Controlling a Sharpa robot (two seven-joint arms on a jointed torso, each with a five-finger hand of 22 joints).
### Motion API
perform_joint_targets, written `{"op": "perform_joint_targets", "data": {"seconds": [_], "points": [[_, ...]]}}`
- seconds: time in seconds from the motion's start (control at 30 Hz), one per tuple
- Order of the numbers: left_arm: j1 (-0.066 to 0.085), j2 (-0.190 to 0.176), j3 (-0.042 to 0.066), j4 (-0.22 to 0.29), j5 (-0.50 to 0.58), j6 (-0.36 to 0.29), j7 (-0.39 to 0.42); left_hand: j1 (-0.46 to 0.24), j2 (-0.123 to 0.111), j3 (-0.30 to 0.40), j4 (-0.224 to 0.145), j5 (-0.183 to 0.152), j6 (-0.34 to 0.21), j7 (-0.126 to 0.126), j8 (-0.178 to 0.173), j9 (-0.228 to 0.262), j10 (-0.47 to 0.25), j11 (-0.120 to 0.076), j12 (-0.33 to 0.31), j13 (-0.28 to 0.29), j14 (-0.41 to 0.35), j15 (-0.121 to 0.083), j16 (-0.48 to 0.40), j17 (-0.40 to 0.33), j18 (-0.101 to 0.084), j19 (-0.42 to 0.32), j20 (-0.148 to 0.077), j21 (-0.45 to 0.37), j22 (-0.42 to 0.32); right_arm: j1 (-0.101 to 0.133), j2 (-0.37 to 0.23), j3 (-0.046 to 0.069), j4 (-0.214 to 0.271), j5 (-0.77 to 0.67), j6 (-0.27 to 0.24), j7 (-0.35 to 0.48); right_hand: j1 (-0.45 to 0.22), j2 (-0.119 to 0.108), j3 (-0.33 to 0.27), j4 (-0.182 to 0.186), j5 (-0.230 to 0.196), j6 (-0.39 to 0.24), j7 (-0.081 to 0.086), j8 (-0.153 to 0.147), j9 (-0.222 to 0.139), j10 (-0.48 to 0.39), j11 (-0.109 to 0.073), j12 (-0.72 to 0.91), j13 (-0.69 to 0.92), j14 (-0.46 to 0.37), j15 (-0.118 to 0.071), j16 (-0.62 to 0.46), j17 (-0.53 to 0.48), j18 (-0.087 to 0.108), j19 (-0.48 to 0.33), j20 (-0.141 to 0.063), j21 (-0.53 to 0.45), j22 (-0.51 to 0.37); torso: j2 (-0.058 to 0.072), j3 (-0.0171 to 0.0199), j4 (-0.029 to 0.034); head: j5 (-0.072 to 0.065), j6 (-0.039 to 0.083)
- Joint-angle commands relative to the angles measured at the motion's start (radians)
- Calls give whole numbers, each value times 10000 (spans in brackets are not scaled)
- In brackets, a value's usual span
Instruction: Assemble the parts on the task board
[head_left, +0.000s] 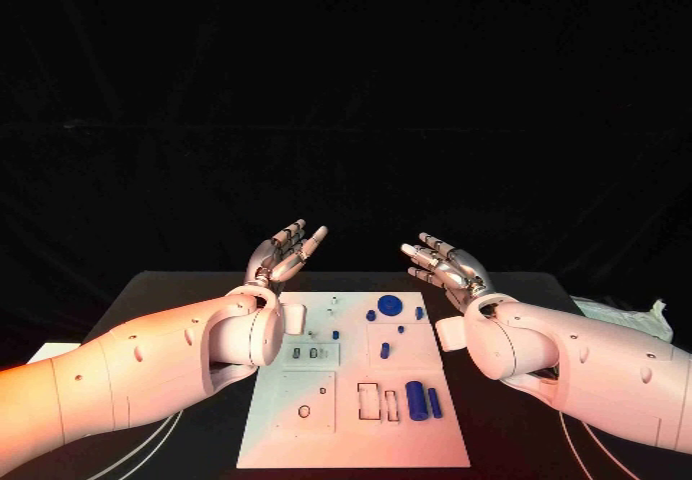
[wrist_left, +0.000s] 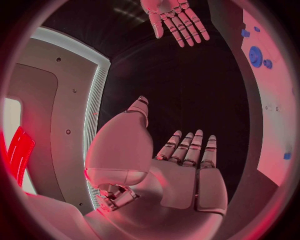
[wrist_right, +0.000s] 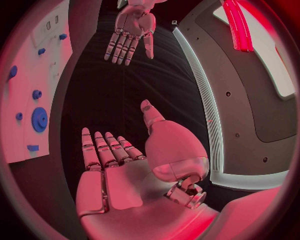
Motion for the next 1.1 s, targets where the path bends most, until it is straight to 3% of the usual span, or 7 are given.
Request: {"op": "perform_joint_targets", "data": {"seconds": [0.03, 0.2, 0.3, 0.4, 0.57, 0.9, 1.1], "points": [[18, 19, 3, -11, -107, 652, 265, 563, 220, 122, 96, 45, 659, 968, 107, 67, 739, 196, 116, 76, 697, 131, 167, 84, 114, 365, 156, 169, 87, 14, 45, 26, -137, -1172, 1849, -867, 1112, 96, 171, -528, 101, 1621, 1546, 275, 175, 2286, 236, 356, 191, 2534, 121, 396, 206, 593, 1973, 66, 415, 235, -1, -2, -1, 1, -2], [18, 19, 3, -11, -107, 652, 265, 953, 465, 191, 15, 19, 2210, 1221, 374, 211, 2797, 602, 428, 239, 3740, 408, 851, 411, -127, 2304, 180, 888, 437, 21, 72, 47, -245, -1424, 2279, -1075, 1740, 93, 381, -926, 145, 4258, 1339, 716, 401, 5815, -130, 969, 393, 5910, -329, 941, 383, 1088, 4232, 49, 1045, 438, -1, -2, -1, 1, -2], [6, -426, -13, 86, -185, 1102, 300, 1215, 644, 171, -108, 5, 3607, 1195, 621, 317, 5047, 374, 782, 376, 5398, 81, 1349, 554, 153, 5282, 126, 2024, 933, 103, -118, 62, -508, -3563, 1292, -239, 1872, 49, 502, -1088, 179, 5730, 1113, 847, 444, 6570, -356, 1016, 323, 6655, -561, 1000, 347, 1230, 4742, 8, 1196, 414, 113, 1, 51, -42, -72], [19, -702, -13, 397, -186, 1168, 180, 1499, 777, 176, -307, 4, 4849, 903, 806, 393, 6425, 57, 1048, 432, 6802, -311, 1843, 772, 270, 6641, -147, 2629, 1114, 161, -155, 75, -529, -4112, 1107, -176, 1878, 19, 697, -1251, 202, 6755, 978, 784, 409, 7123, -523, 879, 291, 7254, -715, 953, 331, 1244, 5212, -139, 1311, 369, 258, -8, 65, -82, -38], [35, -1210, -11, 1031, -107, 1197, 32, 1426, 888, -3, -264, -11, 6077, 721, 1007, 432, 7448, -254, 1180, 404, 7820, -669, 1971, 1035, 336, 7603, -414, 2866, 1103, 300, -229, 93, -523, -5203, 881, -207, 1858, -63, 1024, -1438, 189, 7202, 881, 575, 394, 7590, -644, 624, 298, 7862, -890, 856, 344, 1253, 5675, -304, 1390, 316, 449, 24, 53, -54, -46], [98, -2062, 22, 2065, 303, 1641, -158, 1590, 1028, -386, -302, -68, 6734, 568, 893, 377, 8499, -515, 1053, 475, 9022, -1020, 2141, 1837, 333, 8643, -773, 3040, 1046, 609, -368, 241, -459, -8166, 606, -924, 2106, -654, 1841, -1473, 138, 8131, 584, 510, 434, 8891, -1063, 443, 327, 9804, -1543, 1139, 588, 1237, 7240, -1039, 2095, 500, 982, 66, 0, -41, 31], [155, -2425, 67, 2633, 334, 1977, -235, 1725, 1083, -459, -390, -67, 6904, 524, 821, 374, 8751, -581, 960, 502, 9290, -1116, 2205, 2181, 329, 8915, -877, 3110, 1050, 850, -326, 348, -467, -10772, 927, -1932, 2185, -1017, 1840, -1443, 180, 8452, 386, 480, 436, 9396, -1348, 369, 333, 11557, -2067, 1853, 1105, 1239, 8696, -1677, 3138, 969, 1392, 60, 58, -162, 82]]}}
